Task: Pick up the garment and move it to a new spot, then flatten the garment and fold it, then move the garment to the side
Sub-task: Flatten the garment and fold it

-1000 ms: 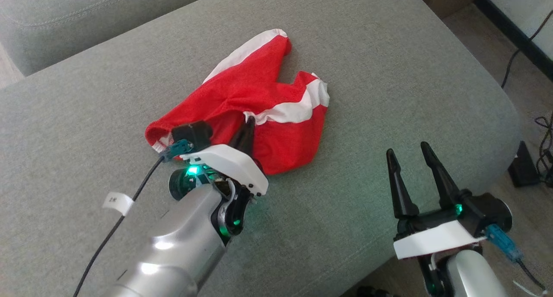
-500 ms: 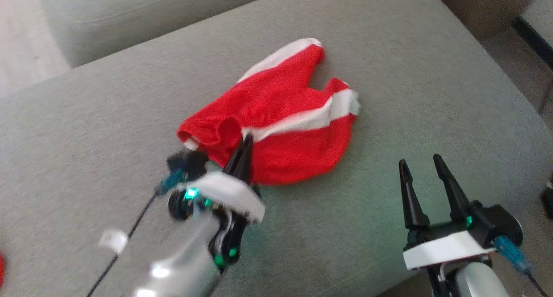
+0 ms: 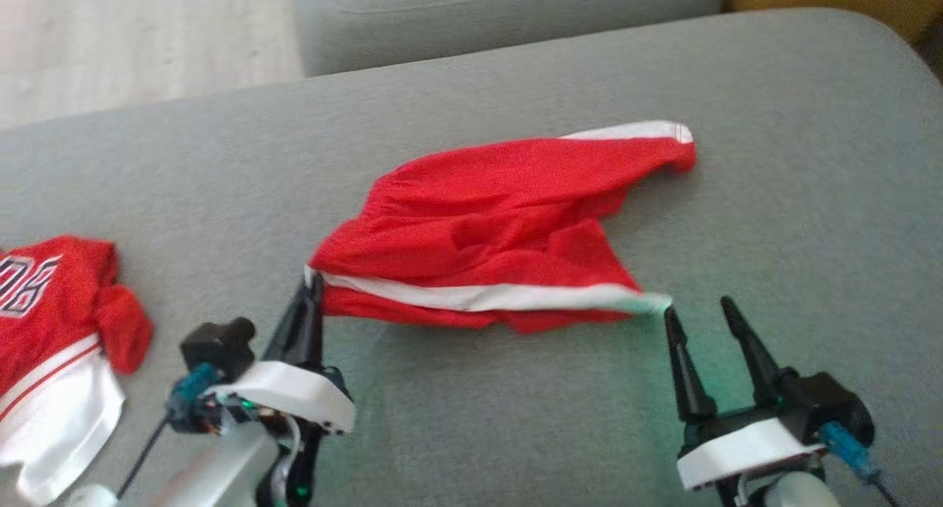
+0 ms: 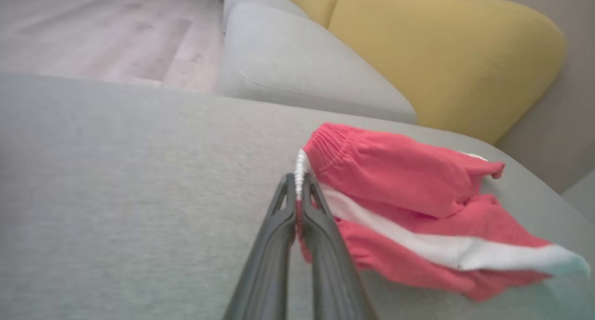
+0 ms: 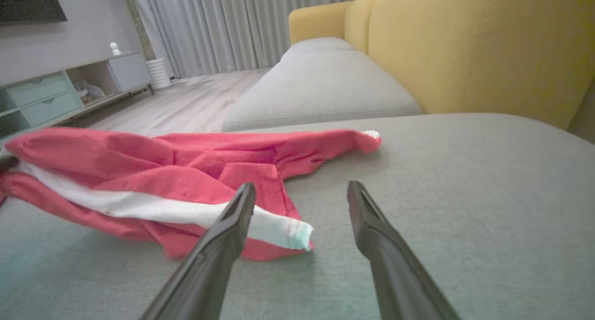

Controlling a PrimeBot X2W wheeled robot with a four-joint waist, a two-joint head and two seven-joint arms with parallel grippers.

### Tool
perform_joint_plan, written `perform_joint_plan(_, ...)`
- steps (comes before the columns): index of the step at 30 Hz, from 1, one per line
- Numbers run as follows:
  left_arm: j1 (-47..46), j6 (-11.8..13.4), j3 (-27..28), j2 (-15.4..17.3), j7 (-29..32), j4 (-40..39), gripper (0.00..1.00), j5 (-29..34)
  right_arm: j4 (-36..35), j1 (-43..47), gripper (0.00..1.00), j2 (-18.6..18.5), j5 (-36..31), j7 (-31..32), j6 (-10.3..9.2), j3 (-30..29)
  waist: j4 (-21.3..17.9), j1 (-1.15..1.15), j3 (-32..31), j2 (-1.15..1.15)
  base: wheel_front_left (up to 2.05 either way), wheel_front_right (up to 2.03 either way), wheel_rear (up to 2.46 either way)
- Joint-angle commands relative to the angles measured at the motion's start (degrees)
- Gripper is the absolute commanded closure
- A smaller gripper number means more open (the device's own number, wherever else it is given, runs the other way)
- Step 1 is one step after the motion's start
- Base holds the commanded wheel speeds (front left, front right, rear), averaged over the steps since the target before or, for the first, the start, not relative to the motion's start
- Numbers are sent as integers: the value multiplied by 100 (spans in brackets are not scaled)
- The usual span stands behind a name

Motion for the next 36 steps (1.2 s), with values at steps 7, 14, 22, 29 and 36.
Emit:
perform_joint_plan(7,-177,110,533,475,-70,-367,100,301,394,-185,0,-32,-300,-32,43,481,467,0,76,0,0,0,0)
perform_joint_plan(14,-232,53,605,440,-70,-397,100,392,723,-318,0,-191,-515,-32,43,943,612,0,172,0,0,0,0)
perform_joint_plan(22,-321,0,600,384,-71,-396,100,463,1009,-510,0,-243,-669,-32,43,1169,747,0,264,0,0,0,0)
perform_joint_plan(29,-378,-22,537,337,-70,-389,100,514,1102,-649,100,-265,-645,-32,43,1256,821,0,312,0,0,0,0)
perform_joint_plan(36,-740,24,485,411,-69,-514,100,797,102,-784,100,-117,-480,-32,43,394,768,0,382,0,0,0,0)
